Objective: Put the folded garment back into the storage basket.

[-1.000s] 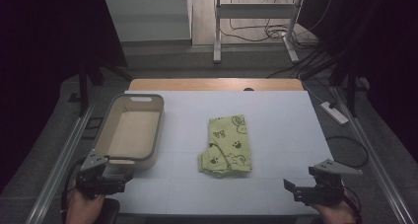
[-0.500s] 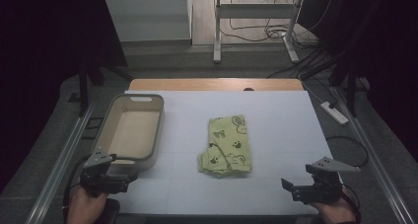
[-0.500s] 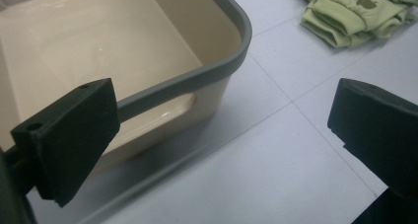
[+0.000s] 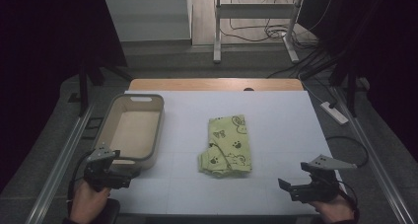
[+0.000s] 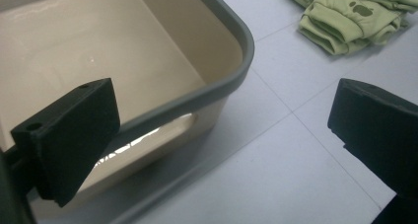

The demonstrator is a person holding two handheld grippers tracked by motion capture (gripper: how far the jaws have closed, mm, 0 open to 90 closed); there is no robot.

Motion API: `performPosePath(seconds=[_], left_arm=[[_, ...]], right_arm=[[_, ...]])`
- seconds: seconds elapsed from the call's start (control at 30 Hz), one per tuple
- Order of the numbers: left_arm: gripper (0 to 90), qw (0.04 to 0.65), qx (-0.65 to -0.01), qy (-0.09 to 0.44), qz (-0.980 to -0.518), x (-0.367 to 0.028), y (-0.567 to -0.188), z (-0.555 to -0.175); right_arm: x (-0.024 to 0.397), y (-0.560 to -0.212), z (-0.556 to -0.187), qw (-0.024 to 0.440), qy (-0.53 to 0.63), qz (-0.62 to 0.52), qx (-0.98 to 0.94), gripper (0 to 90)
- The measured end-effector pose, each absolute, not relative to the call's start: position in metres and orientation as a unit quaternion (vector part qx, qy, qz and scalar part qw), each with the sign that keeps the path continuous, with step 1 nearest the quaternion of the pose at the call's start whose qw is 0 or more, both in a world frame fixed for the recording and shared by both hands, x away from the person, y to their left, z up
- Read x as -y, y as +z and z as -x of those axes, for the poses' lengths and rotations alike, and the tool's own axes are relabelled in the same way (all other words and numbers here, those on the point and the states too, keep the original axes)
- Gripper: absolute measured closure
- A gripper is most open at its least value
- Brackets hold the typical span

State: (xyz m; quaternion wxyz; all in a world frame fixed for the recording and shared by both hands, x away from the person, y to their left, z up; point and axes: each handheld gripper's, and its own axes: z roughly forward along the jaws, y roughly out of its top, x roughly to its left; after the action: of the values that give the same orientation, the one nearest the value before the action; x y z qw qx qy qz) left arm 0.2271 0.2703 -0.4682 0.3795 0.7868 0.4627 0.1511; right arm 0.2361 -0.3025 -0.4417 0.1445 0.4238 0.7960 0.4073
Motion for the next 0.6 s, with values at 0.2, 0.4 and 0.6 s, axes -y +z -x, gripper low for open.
performPosePath(seconds=[0.2,0.4,0.6], left_arm=[[0.0,0.379,-0.464,0.150,-0.786,-0.268,-0.467,-0.232],[0.0,0.378,-0.460,0.151,-0.789,-0.264,-0.465,-0.237],[0.0,0.378,-0.452,0.154,-0.793,-0.260,-0.464,-0.244]], right_arm=[[0.298,-0.441,-0.237,0.146,0.407,-0.411,-0.802,0.0],[0.295,-0.440,-0.239,0.135,0.407,-0.405,-0.807,0.0],[0.288,-0.438,-0.243,0.129,0.411,-0.392,-0.813,0.0]])
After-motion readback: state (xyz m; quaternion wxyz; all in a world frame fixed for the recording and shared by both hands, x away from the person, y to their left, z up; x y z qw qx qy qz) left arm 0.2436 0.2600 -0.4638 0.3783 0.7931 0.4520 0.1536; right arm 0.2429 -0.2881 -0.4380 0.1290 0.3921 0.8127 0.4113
